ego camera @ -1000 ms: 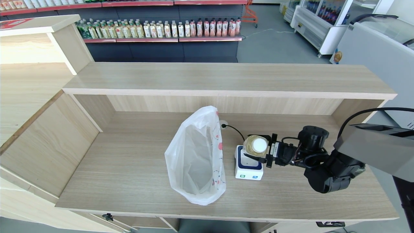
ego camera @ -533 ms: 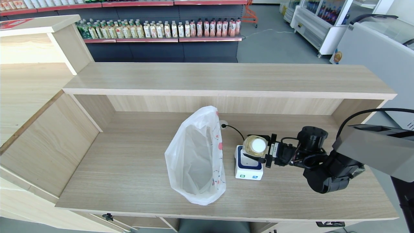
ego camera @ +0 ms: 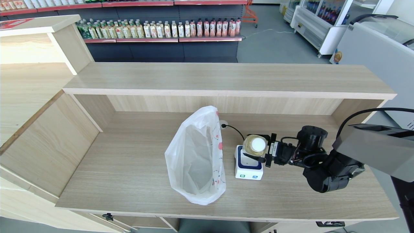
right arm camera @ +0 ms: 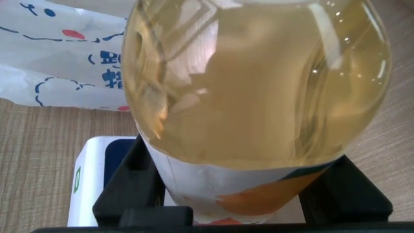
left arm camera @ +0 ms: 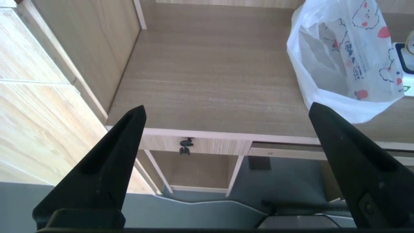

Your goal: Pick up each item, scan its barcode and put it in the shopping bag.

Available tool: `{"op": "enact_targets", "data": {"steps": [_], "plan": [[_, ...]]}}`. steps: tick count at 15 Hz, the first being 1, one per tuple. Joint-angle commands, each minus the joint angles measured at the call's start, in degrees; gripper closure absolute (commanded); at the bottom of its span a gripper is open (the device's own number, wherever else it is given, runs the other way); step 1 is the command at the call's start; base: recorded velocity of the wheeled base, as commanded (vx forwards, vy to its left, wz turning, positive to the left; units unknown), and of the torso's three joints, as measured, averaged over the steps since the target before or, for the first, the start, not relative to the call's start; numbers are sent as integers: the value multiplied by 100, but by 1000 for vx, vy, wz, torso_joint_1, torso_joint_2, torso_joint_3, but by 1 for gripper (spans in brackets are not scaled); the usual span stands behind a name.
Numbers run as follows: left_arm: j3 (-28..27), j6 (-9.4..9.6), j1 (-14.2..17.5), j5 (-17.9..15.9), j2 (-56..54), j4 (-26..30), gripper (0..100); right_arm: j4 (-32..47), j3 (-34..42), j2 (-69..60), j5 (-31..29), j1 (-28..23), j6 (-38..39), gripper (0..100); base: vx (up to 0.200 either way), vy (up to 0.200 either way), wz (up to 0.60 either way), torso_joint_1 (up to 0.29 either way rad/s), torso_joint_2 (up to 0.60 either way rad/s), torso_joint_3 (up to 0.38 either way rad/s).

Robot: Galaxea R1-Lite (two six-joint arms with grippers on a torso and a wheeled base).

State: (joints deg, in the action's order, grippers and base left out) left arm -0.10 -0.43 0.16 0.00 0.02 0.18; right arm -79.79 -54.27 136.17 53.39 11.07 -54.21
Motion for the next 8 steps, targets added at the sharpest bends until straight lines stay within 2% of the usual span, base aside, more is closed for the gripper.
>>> {"op": "enact_targets", "data": {"steps": [1, 8], "plan": [[1, -1, 2, 0, -2, -1, 0, -19, -4, -3, 4, -8, -10, 100, 0, 0, 0, 0, 0, 0], [1, -1, 2, 0, -2, -1, 0, -54, -224, 94, 4, 1, -37, 100, 0, 0, 0, 0, 0, 0]]}}
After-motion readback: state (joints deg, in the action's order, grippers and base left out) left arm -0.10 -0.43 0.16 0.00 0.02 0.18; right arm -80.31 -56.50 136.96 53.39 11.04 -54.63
